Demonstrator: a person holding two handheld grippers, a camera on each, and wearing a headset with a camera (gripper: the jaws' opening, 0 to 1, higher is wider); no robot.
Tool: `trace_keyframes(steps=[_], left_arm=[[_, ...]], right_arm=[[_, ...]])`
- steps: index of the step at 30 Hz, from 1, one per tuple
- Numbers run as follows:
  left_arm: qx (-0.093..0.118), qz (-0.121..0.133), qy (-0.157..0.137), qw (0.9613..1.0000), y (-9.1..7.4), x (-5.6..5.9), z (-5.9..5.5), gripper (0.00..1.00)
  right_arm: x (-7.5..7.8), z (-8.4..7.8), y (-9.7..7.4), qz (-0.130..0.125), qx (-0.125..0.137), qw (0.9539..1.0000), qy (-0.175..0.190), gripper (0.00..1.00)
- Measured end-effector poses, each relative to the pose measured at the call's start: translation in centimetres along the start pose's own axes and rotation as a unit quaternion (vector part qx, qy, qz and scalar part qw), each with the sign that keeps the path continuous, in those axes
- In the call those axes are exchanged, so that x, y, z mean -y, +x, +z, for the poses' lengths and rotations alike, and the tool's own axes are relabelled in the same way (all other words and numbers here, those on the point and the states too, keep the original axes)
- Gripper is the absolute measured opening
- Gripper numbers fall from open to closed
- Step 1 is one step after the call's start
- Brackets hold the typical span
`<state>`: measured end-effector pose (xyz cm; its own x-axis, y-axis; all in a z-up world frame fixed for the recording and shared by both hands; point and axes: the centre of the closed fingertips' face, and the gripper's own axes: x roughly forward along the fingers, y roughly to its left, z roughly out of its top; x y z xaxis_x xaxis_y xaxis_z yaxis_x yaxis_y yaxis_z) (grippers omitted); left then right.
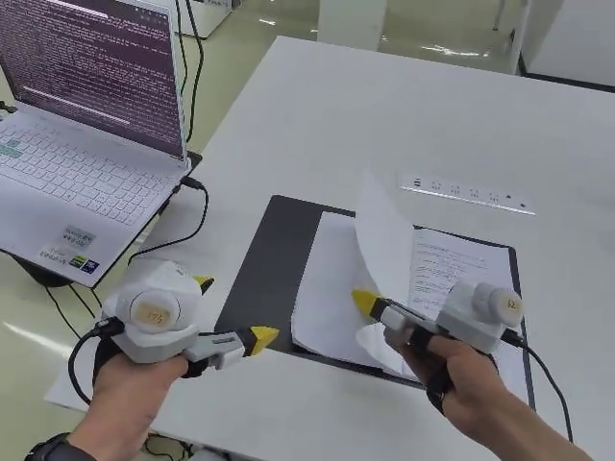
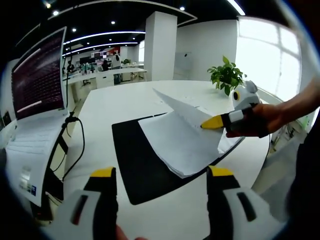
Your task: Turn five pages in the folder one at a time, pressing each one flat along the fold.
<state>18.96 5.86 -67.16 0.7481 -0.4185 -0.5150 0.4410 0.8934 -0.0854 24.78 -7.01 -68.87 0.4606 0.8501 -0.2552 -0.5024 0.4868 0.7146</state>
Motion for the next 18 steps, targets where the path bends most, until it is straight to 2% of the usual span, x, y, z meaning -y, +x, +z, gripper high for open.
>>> trace_keyframes(steps=[18], left_arm=[[0.008,-0.013,0.005,0.9999,0.5,0.6,1.0,0.74]], right_arm=[[1.8,-3.4,3.3,-0.014,-0.036,0.9988,0.032,0.02]])
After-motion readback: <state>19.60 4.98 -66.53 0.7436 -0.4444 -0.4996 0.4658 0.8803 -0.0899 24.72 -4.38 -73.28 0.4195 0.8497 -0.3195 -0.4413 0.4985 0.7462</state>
